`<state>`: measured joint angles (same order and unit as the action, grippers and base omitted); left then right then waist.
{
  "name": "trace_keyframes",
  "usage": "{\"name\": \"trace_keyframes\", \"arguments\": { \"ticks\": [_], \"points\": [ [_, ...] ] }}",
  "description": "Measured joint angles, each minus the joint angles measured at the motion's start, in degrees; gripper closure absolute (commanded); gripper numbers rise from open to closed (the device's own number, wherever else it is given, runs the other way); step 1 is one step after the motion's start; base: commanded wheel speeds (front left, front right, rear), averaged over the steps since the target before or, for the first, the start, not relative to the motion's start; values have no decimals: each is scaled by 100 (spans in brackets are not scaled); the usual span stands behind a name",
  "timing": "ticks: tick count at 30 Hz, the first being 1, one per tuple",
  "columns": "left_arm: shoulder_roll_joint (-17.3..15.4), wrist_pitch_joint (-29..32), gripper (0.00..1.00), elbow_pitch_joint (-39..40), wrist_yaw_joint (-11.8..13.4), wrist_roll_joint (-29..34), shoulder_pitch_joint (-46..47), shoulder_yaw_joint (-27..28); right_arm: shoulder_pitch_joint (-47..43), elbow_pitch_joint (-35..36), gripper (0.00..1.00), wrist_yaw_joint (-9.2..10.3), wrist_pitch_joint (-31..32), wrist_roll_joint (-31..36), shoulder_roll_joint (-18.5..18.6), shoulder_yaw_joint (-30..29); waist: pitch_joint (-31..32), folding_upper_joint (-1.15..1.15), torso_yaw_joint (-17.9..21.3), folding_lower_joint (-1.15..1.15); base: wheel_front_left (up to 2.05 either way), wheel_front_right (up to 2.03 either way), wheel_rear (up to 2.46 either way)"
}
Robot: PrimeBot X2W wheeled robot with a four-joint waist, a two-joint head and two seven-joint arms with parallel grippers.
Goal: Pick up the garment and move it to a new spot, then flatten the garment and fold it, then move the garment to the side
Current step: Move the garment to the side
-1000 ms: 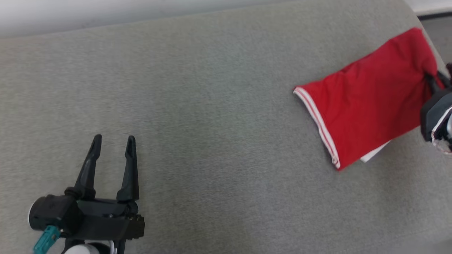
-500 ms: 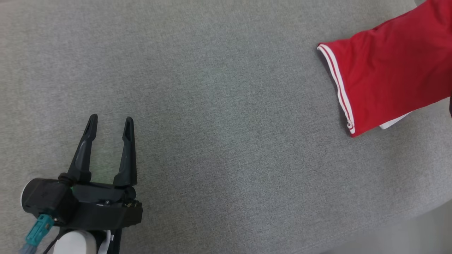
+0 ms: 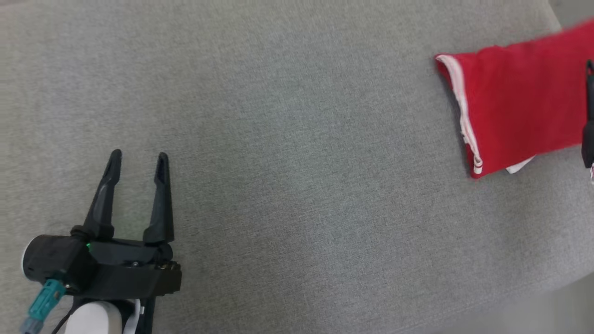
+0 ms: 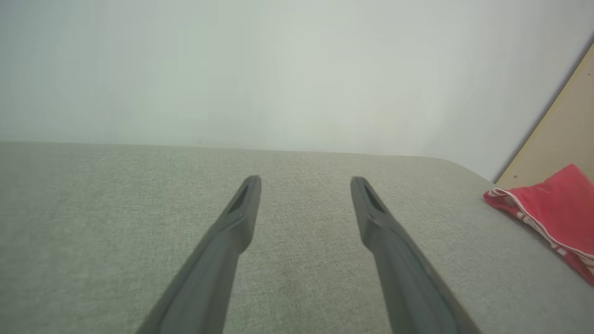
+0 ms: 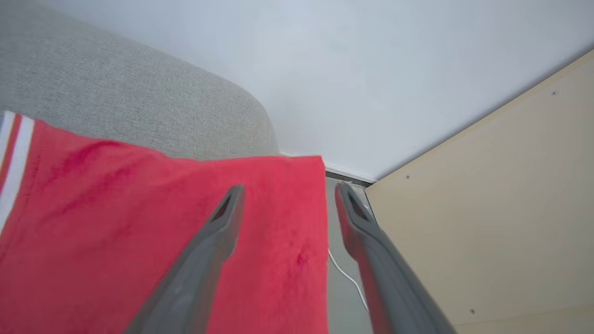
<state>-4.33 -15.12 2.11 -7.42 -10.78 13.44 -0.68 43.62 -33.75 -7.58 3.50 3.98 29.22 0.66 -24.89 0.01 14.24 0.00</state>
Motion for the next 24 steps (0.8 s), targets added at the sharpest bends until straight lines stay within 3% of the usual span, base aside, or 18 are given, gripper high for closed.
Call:
{"name": "trace_keyframes", "arguments": {
  "ticks": [11, 19, 24],
  "points": [
    [119, -1, 0, -363, 16, -98, -522, 348, -818, 569, 0, 0, -742, -584, -205, 291, 706, -1, -293, -1, 0, 0, 0],
    [135, -1, 0, -659, 93, -208, -1060, 563, -1921, 1176, 0, 0, -1268, -1056, -667, 502, 1480, -1, -597, -2, 0, 0, 0],
    [141, 0, 0, -758, 137, -179, -1485, 679, -2620, 1456, 0, 0, -1588, -1225, -1139, 588, 1978, -2, -786, -2, 0, 0, 0]
  ]
}}
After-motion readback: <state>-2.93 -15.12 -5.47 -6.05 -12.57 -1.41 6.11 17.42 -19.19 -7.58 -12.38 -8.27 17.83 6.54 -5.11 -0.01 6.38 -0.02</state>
